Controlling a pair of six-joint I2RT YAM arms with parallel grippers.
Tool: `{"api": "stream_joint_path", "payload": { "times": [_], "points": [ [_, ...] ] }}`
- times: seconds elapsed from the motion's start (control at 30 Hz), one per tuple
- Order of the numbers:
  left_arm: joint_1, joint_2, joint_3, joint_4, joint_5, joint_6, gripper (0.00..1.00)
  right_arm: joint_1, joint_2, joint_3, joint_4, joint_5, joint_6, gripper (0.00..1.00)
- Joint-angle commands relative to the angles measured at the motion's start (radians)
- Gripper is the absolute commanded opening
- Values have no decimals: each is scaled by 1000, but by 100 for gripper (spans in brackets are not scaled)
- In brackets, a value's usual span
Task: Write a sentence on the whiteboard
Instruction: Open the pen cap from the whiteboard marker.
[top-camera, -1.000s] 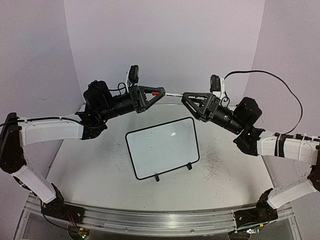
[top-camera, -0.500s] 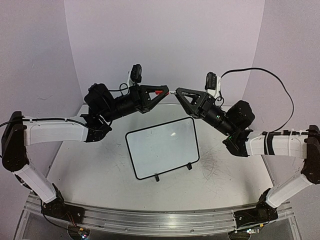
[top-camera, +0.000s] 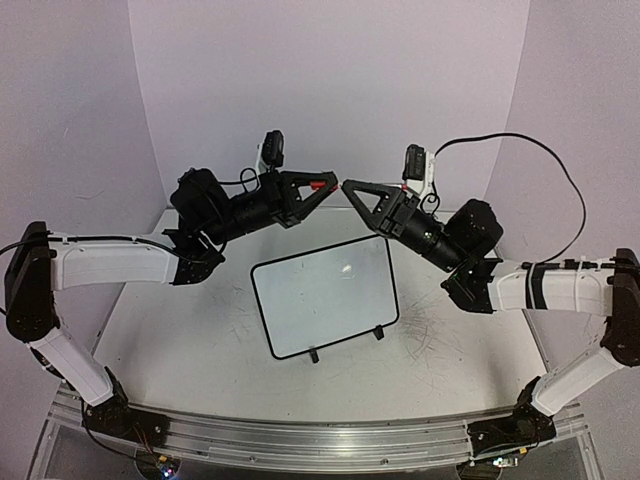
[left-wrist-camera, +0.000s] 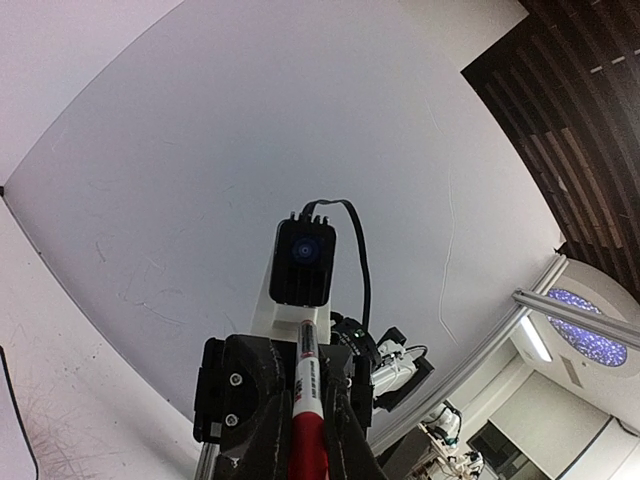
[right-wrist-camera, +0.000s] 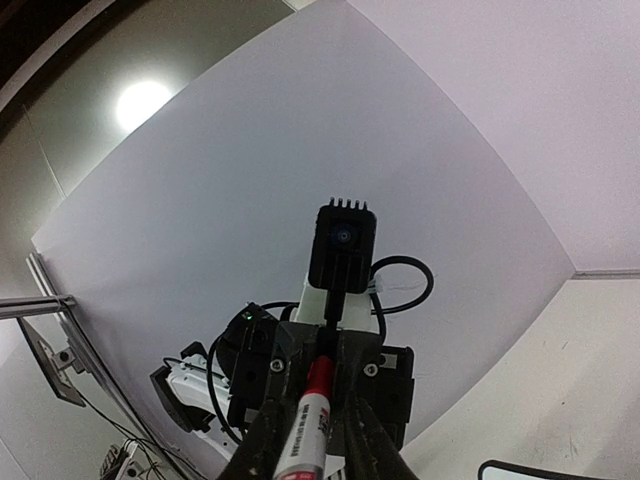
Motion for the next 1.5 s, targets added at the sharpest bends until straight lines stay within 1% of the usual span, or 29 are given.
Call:
{"api": "stream_joint_path", "payload": {
  "times": [0.0, 0.13, 0.2, 0.33, 0.37, 0.4, 0.43, 0.5, 0.53, 0.73, 0.8, 0.93, 1.03, 1.07, 1.1, 1.13, 1.17, 1.2, 1.27, 1.3, 1.33, 1.37, 1.4, 1.47],
  "points": [
    [-4, 6, -3, 53, 9, -3, 0, 13, -29, 46, -40, 37, -63, 17],
    [-3, 10, -9, 53, 9, -6, 0, 14, -28, 55, -48, 44, -68, 18],
    [-4, 10, -9, 53, 7, -5, 0, 14, -24, 61, -48, 46, -64, 22],
    [-4, 8, -12, 53, 7, -1, 0, 14, -23, 62, -47, 67, -55, 21],
    [-3, 6, -13, 53, 8, -2, 0, 14, -22, 65, -46, 68, -53, 20],
    [-4, 6, -14, 53, 6, -2, 0, 13, -19, 70, -47, 66, -52, 17],
    [-4, 5, -16, 53, 6, -1, 0, 14, -15, 75, -47, 60, -49, 14],
    [-3, 2, -18, 53, 4, 2, 0, 14, -10, 76, -44, 52, -41, 3],
    [-3, 1, -19, 53, 4, 3, 0, 14, -8, 72, -41, 51, -35, 1],
    [19, -46, -71, 53, -25, 18, 0, 0, -72, -22, -18, 104, -27, 0],
    [51, -82, -114, 54, -40, 14, 0, -43, -122, -79, -15, 107, 4, 0],
    [152, -178, -211, 51, -50, -8, 0, -213, -262, -223, 7, 51, 112, 0],
    [241, -255, -279, 48, -34, -24, 0, -340, -395, -298, -2, -1, 121, 0],
    [282, -278, -298, 45, -20, -33, 0, -376, -438, -310, -29, -14, 108, 0],
    [313, -308, -317, 29, -13, -37, 0, -403, -485, -296, -138, -14, 60, 0],
    [354, -333, -335, 0, -9, -34, 0, -421, -528, -273, -297, 4, 2, 0],
    [386, -370, -341, -90, -13, -8, 0, -424, -554, -220, -458, 58, -111, 0],
    [421, -401, -332, -219, -26, 35, 0, -424, -576, -167, -627, 122, -213, 0],
    [464, -427, -262, -512, -97, 187, 0, -424, -593, -99, -863, 244, -341, 0],
    [474, -422, -219, -711, -156, 253, 0, -425, -591, -67, -929, 321, -400, 0],
    [478, -407, -169, -869, -244, 314, 0, -424, -586, -48, -987, 363, -450, 0],
    [481, -392, -133, -979, -327, 360, 0, -425, -580, -35, -1020, 386, -487, 0],
    [482, -378, -115, -1060, -387, 392, 0, -425, -575, -22, -1049, 404, -516, 0],
    [487, -350, -118, -1160, -461, 419, 0, -425, -571, -5, -1086, 424, -554, 0]
  ]
}}
